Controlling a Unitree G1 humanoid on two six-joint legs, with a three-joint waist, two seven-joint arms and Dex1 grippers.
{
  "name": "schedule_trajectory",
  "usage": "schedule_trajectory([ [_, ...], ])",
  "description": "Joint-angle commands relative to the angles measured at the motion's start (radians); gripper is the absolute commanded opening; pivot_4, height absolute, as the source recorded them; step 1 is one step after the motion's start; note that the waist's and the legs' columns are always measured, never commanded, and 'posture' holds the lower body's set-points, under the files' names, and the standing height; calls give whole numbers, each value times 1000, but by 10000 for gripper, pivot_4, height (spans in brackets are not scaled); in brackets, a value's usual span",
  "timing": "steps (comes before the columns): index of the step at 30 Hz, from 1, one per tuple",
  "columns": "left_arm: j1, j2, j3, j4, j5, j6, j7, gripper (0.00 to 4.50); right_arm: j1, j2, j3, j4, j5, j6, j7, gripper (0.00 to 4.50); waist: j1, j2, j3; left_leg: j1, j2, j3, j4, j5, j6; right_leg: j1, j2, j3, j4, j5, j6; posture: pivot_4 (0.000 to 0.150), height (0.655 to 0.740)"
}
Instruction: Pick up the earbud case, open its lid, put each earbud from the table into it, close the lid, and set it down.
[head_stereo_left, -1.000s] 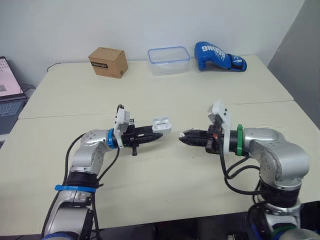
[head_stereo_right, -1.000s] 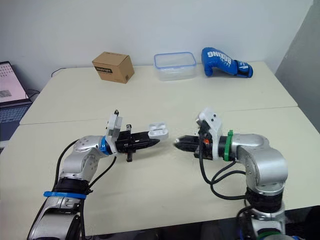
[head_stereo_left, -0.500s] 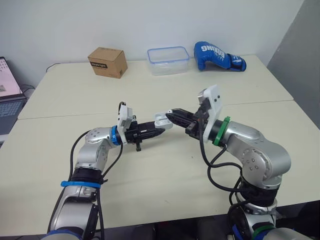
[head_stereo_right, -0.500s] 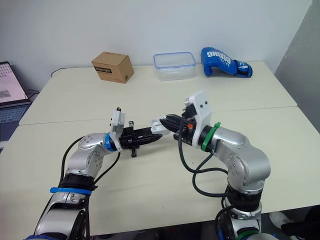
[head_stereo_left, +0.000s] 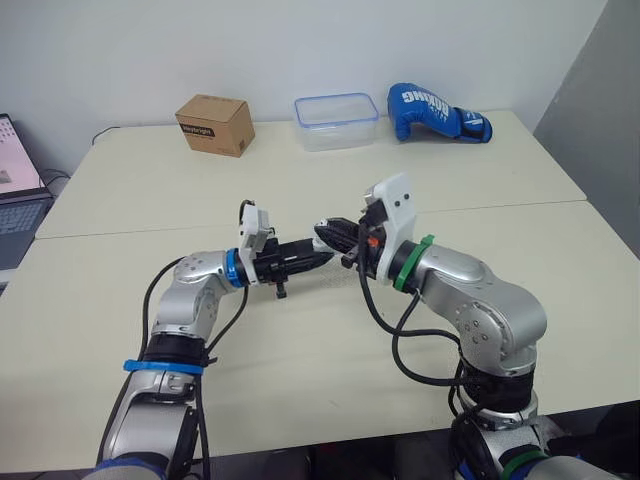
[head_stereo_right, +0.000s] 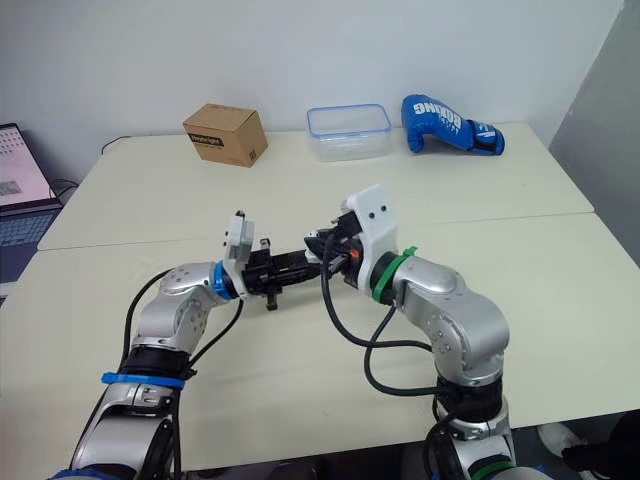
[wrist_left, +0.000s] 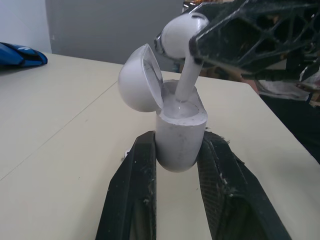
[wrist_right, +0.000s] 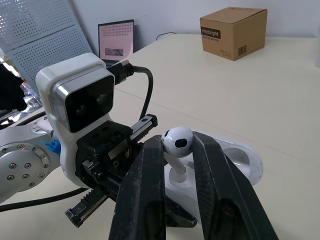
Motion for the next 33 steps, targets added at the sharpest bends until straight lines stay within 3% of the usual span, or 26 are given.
schedule_trajectory([
  [1,-22,-3,20,-58,-31,19,14,8063,-15,-2,7,-7,30,-26,-20,4064,0,0,0,0,0,0,0,0,0,0,0,0,0,0,0,1500,7307],
  [19,-9,-75,66,-180,-44,14,206,8063,-30,-25,42,-32,64,60,-133,4064,-1,0,0,0,0,0,0,0,0,0,0,0,0,0,0,1500,7307],
  [28,-4,-84,61,-194,-51,-3,204,8063,-33,-35,55,-37,62,86,-168,4064,-1,0,0,0,0,0,0,0,0,0,0,0,0,0,0,1500,7307],
  [33,-3,-81,57,-199,-56,4,198,8063,-37,-54,69,-41,43,51,-183,20640,-1,0,0,0,0,1,0,0,0,0,0,0,0,0,0,1500,7307],
])
